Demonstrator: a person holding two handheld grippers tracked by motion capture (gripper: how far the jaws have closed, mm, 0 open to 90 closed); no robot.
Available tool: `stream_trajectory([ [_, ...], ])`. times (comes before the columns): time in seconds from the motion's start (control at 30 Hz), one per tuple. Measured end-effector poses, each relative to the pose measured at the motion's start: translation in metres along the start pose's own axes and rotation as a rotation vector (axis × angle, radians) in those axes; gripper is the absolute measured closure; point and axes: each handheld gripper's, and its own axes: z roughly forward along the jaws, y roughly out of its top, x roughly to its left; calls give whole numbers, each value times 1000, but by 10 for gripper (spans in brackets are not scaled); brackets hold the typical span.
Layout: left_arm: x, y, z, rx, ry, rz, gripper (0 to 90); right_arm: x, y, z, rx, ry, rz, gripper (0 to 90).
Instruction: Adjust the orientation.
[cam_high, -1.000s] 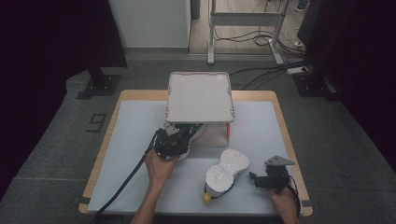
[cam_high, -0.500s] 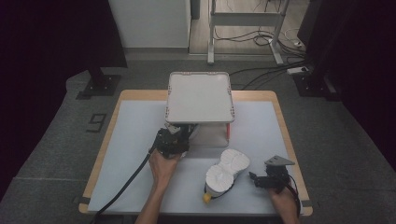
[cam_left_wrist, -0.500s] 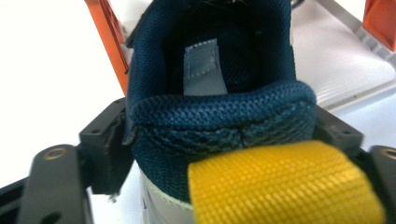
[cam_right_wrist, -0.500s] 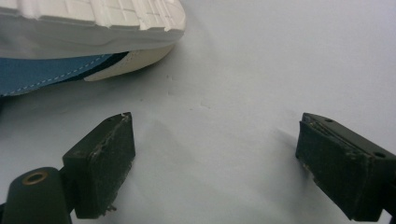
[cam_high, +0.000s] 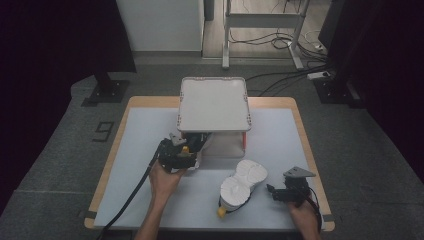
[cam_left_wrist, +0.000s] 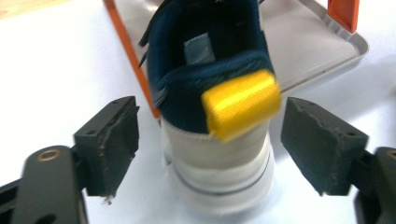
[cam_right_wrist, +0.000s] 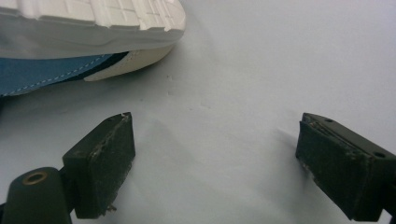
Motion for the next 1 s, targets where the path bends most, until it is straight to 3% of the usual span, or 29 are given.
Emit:
stream_trajectory([
  [0.1, 4, -5, 1, 20, -58, 6, 337, 0, 0, 0, 0, 0, 0, 111],
  [0.23, 1, -6, 1, 12, -61, 15, 406, 0, 0, 0, 0, 0, 0, 111],
  [0.37, -7, -6, 2, -7, -163, 30, 461, 0, 0, 0, 0, 0, 0, 111],
  [0.4, -10, -6, 3, -10, -171, 43, 461, 0, 0, 0, 0, 0, 0, 111],
  [0.53, -12, -2, 2, -17, -138, 62, 391, 0, 0, 0, 0, 0, 0, 111],
  [0.6, -8, 0, 0, -66, -84, 78, 352, 0, 0, 0, 0, 0, 0, 112],
  [0.63, -8, 0, 0, -66, -84, 78, 356, 0, 0, 0, 0, 0, 0, 112],
  [0.67, -5, 5, -4, -110, -113, 69, 362, 0, 0, 0, 0, 0, 0, 112],
  [0.77, -4, 7, -4, -116, -121, 74, 421, 0, 0, 0, 0, 0, 1, 111],
  [0.87, -5, 10, -2, -115, -99, 105, 470, 0, 0, 0, 0, 0, 0, 111],
  [1.0, -6, 13, 2, -115, -101, 111, 487, 0, 0, 0, 0, 0, 0, 111],
])
